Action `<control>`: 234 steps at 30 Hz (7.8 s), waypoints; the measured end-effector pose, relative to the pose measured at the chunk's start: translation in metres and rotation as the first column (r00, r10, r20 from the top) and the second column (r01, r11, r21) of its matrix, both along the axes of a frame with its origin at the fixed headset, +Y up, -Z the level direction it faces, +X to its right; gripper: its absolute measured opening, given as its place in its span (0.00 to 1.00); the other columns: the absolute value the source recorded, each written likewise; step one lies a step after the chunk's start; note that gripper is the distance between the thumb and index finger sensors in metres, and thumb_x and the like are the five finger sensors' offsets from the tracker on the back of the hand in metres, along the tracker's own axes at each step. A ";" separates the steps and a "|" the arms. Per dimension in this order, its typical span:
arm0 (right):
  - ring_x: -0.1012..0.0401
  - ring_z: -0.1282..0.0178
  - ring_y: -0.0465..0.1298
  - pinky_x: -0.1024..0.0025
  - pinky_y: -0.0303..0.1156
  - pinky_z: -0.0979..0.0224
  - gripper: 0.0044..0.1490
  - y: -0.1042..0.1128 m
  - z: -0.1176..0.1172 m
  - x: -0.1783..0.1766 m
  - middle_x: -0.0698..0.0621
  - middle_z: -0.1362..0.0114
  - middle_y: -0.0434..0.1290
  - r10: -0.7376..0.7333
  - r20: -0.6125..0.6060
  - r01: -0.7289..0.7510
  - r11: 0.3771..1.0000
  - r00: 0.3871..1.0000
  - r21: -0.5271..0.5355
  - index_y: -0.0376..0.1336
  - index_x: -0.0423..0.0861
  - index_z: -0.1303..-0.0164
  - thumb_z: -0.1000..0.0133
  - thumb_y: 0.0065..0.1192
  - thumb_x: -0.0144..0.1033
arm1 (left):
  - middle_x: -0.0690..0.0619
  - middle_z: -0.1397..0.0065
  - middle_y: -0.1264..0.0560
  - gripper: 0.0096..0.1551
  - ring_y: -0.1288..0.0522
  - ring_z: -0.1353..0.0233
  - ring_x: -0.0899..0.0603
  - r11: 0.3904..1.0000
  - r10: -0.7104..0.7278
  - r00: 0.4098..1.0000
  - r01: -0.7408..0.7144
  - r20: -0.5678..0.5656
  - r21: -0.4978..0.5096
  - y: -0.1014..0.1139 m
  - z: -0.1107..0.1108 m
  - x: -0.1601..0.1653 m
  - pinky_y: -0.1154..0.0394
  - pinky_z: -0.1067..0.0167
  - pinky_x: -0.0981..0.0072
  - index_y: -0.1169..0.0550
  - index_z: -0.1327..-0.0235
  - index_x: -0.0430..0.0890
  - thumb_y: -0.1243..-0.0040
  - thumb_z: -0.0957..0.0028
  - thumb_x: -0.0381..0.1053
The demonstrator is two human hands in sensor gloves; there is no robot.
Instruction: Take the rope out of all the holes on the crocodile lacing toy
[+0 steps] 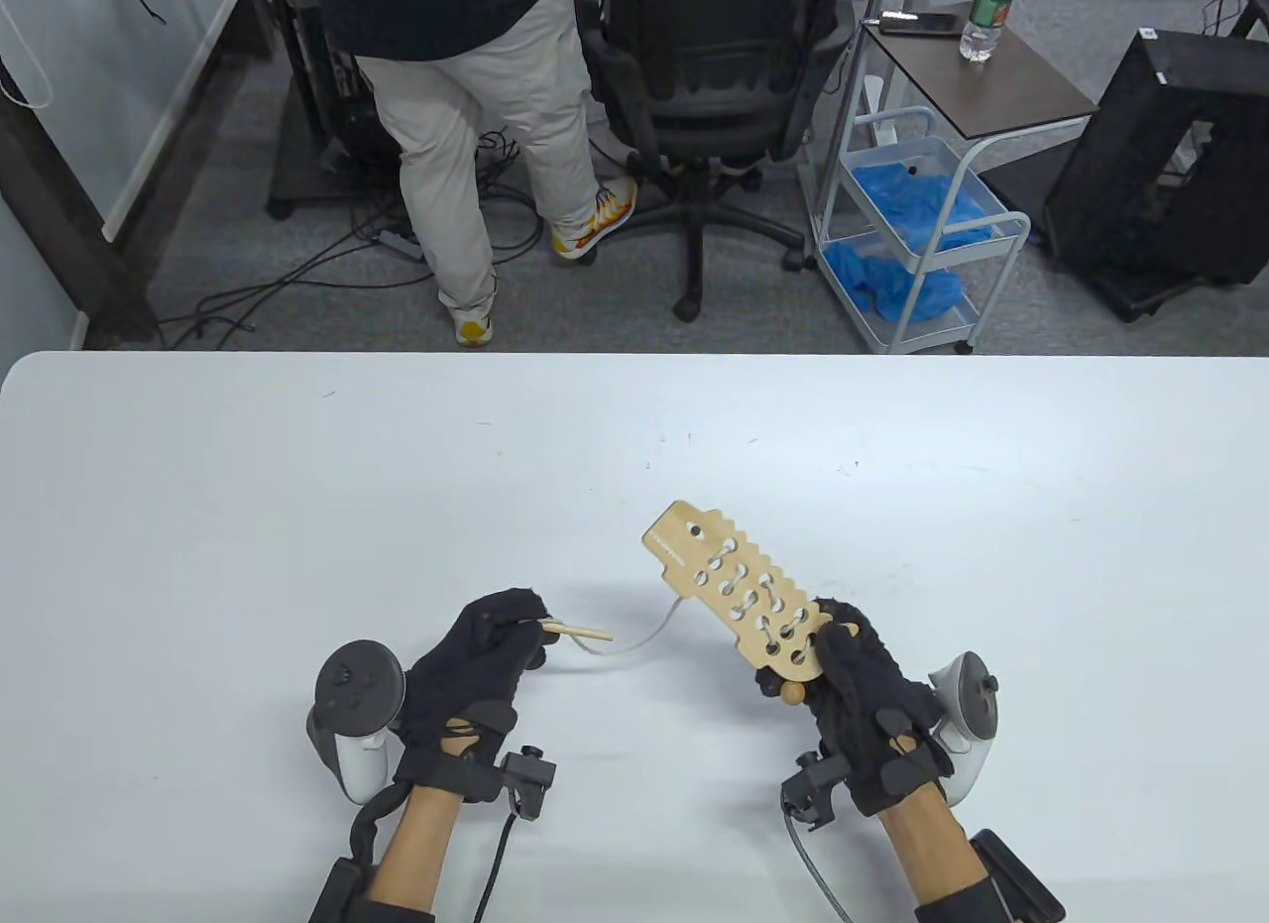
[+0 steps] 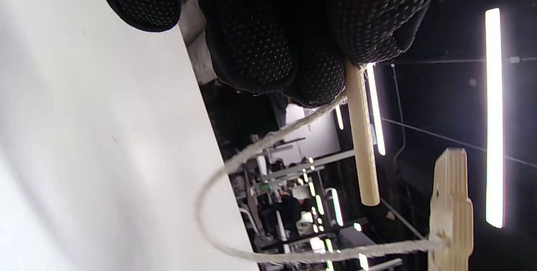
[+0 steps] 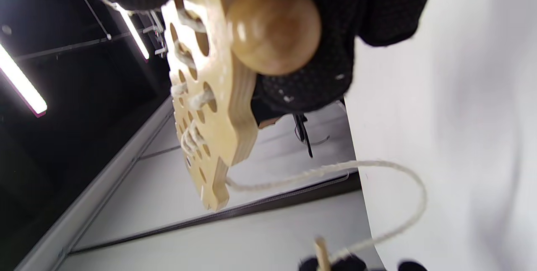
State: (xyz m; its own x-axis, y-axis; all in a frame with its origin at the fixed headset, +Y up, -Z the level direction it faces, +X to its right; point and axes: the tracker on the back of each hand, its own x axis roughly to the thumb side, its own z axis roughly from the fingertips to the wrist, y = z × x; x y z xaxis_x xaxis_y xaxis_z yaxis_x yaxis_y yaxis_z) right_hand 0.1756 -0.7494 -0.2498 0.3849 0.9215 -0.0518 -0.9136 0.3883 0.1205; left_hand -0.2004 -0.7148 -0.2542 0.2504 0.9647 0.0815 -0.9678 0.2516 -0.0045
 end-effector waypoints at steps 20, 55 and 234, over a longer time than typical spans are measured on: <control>0.50 0.57 0.84 0.40 0.73 0.41 0.32 0.006 0.002 -0.025 0.41 0.47 0.80 0.115 -0.163 -0.092 0.986 0.980 0.142 0.62 0.42 0.40 0.52 0.62 0.42 | 0.59 0.41 0.15 0.23 0.18 0.44 0.52 0.974 0.226 0.960 -0.218 0.162 -0.069 -0.005 0.001 0.016 0.29 0.31 0.37 0.21 0.39 0.63 0.36 0.48 0.51; 0.50 0.54 0.84 0.40 0.72 0.39 0.31 0.005 0.003 -0.020 0.43 0.46 0.80 0.165 -0.104 -0.151 0.980 0.981 0.128 0.62 0.42 0.41 0.53 0.62 0.42 | 0.55 0.17 0.30 0.29 0.30 0.23 0.45 0.889 0.447 0.737 -0.426 0.507 -0.165 -0.003 0.007 0.049 0.38 0.26 0.31 0.32 0.23 0.64 0.53 0.40 0.58; 0.47 0.63 0.85 0.42 0.76 0.48 0.30 0.004 0.005 0.001 0.38 0.54 0.83 0.571 0.228 -0.582 0.813 0.789 -0.024 0.67 0.38 0.46 0.51 0.64 0.45 | 0.58 0.53 0.11 0.23 0.14 0.54 0.53 0.863 -0.474 0.875 0.483 -0.097 0.145 0.012 0.004 0.013 0.24 0.36 0.41 0.18 0.48 0.61 0.28 0.59 0.56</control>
State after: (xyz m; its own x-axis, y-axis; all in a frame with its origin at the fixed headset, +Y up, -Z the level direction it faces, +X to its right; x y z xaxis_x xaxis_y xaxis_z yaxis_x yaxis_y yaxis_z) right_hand 0.1765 -0.7456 -0.2444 -0.2226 0.9748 0.0154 -0.9704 -0.2200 -0.0998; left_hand -0.1875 -0.7025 -0.2503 0.6867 0.6999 0.1963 -0.7255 0.6766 0.1257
